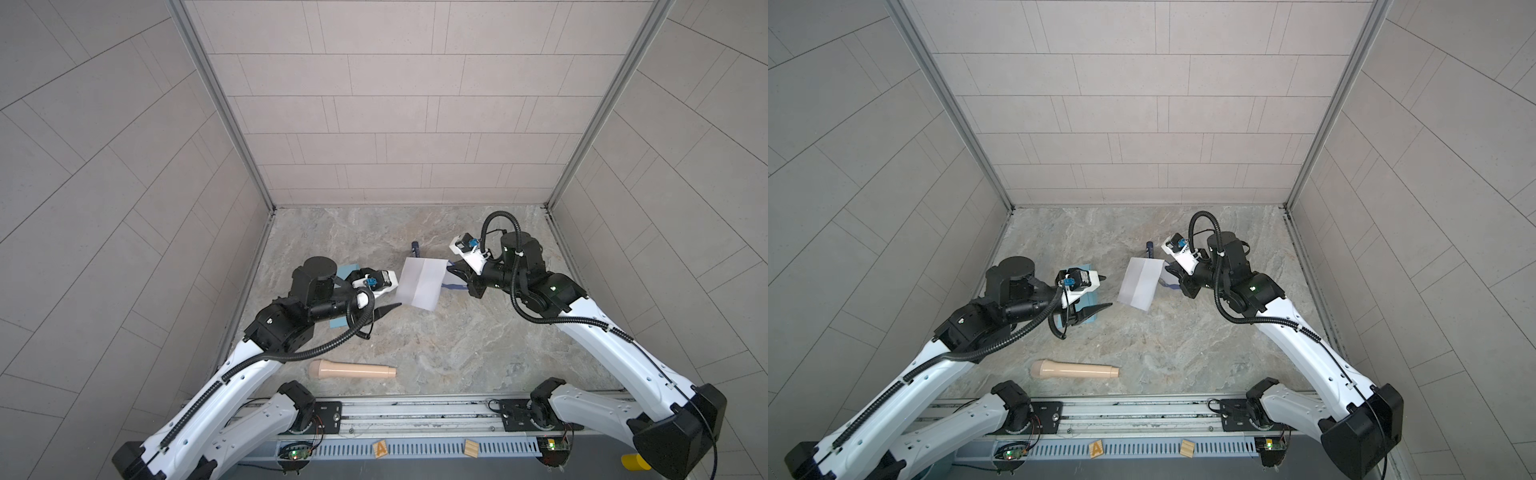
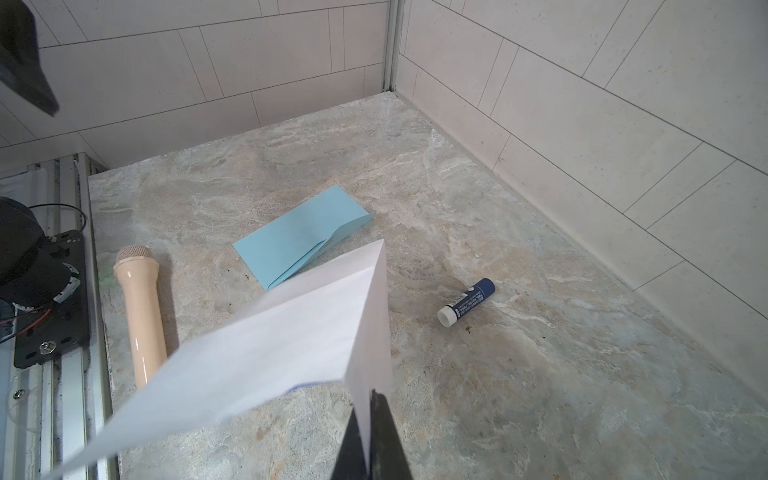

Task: Place the letter into the envelope and seal it

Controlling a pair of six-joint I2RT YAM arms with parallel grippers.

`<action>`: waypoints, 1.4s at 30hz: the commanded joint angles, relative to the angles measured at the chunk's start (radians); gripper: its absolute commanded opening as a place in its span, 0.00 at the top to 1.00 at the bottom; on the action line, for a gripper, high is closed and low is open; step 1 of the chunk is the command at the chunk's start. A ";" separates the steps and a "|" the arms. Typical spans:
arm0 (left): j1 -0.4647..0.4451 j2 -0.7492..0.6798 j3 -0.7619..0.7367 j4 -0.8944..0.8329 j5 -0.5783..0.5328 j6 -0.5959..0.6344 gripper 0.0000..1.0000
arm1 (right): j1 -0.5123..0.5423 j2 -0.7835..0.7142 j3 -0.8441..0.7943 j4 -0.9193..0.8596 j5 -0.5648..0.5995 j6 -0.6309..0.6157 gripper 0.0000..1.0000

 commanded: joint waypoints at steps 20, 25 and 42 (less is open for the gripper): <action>-0.004 0.086 -0.003 0.021 0.045 -0.008 0.27 | 0.078 -0.105 -0.070 0.010 -0.344 -0.166 1.00; -0.004 0.121 -0.009 0.021 0.072 -0.005 0.29 | 0.108 -0.103 -0.063 0.004 -0.347 -0.177 1.00; -0.005 0.162 -0.031 0.018 0.184 0.007 0.75 | 0.155 -0.101 -0.059 0.011 -0.317 -0.189 1.00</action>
